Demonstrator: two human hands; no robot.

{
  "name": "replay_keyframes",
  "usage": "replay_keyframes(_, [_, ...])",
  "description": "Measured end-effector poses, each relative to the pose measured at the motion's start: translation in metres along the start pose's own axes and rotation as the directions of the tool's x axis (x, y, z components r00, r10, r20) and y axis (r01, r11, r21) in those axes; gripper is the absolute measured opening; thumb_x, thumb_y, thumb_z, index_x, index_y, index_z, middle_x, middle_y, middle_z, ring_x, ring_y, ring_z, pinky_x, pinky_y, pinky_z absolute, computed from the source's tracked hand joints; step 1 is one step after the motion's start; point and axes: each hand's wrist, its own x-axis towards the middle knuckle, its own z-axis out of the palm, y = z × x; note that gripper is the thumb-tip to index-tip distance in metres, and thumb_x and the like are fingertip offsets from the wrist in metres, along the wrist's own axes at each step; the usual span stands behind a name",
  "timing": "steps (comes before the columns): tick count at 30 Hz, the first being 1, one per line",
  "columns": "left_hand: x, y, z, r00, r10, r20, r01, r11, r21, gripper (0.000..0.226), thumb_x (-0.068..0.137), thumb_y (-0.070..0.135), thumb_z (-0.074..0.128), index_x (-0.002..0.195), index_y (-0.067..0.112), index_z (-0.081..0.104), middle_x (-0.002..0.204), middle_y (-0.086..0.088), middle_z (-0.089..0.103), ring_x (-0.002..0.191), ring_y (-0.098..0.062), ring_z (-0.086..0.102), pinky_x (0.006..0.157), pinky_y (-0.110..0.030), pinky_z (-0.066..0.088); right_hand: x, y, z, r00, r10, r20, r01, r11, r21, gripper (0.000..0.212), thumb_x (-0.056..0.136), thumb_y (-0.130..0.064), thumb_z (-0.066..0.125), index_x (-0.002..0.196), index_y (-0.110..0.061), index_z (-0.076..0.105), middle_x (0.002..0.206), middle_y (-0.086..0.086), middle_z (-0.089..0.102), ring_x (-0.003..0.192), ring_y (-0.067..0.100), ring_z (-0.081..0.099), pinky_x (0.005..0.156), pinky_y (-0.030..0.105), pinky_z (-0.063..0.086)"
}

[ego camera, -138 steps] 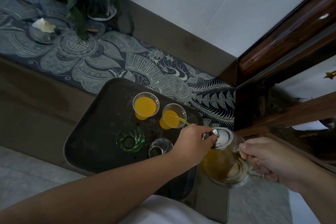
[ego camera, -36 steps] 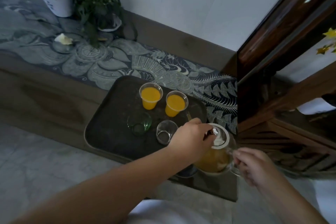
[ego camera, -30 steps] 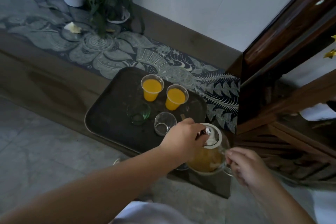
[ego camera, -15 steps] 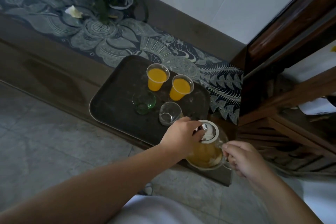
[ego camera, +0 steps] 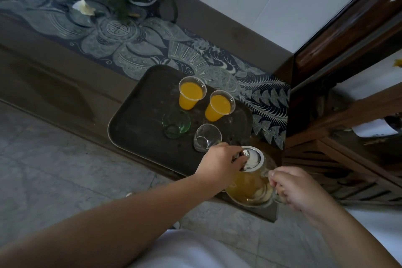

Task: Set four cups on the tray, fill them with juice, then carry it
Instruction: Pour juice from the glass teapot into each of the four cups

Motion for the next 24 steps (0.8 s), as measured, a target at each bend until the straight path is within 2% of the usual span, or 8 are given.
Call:
replay_keyframes(11, [0.006,-0.008,-0.001,1.000,-0.001,0.014,0.002,0.999,-0.041,0.023,0.095,0.032,0.058,0.083,0.014,0.066,0.076,-0.004,0.058,0.073,-0.019,0.054,0.067,-0.042,0.050,0.005,-0.016,-0.002,0.998,0.050,0.038,-0.048,0.997,-0.060,0.031,0.097,-0.012,0.046,0.067,-0.007,0.050,0.047,0.001,0.026,0.034,0.008,0.020,0.034,0.014,0.016])
replay_keyframes(15, [0.005,-0.007,-0.004,1.000,-0.008,0.004,0.009,0.999,-0.046,0.022,0.096,0.032,0.058,0.095,0.014,0.071,0.083,-0.004,0.062,0.077,-0.018,0.057,0.070,-0.041,0.052,0.008,-0.019,-0.001,0.997,0.058,0.043,-0.053,0.992,-0.111,0.031,0.097,-0.013,0.046,0.067,-0.008,0.051,0.047,0.001,0.027,0.036,0.009,0.021,0.036,0.015,0.014])
replay_keyframes(19, [0.003,-0.007,-0.006,0.999,-0.031,-0.010,0.031,0.999,-0.044,0.026,0.095,0.035,0.058,0.109,0.018,0.072,0.091,-0.002,0.065,0.081,-0.016,0.059,0.073,-0.037,0.053,0.009,-0.022,0.000,0.997,0.071,0.041,-0.067,0.994,-0.082,0.033,0.097,-0.010,0.047,0.065,-0.006,0.053,0.044,0.000,0.028,0.035,0.009,0.021,0.036,0.015,0.015])
replay_keyframes(24, [0.004,-0.007,-0.009,1.000,-0.024,0.005,0.024,0.999,-0.032,0.025,0.096,0.036,0.056,0.102,0.017,0.071,0.086,-0.001,0.062,0.076,-0.016,0.057,0.064,-0.032,0.050,0.006,-0.027,-0.001,0.998,0.057,0.030,-0.052,0.989,-0.136,0.030,0.096,-0.013,0.048,0.067,-0.008,0.054,0.045,0.000,0.029,0.036,0.009,0.023,0.035,0.016,0.017])
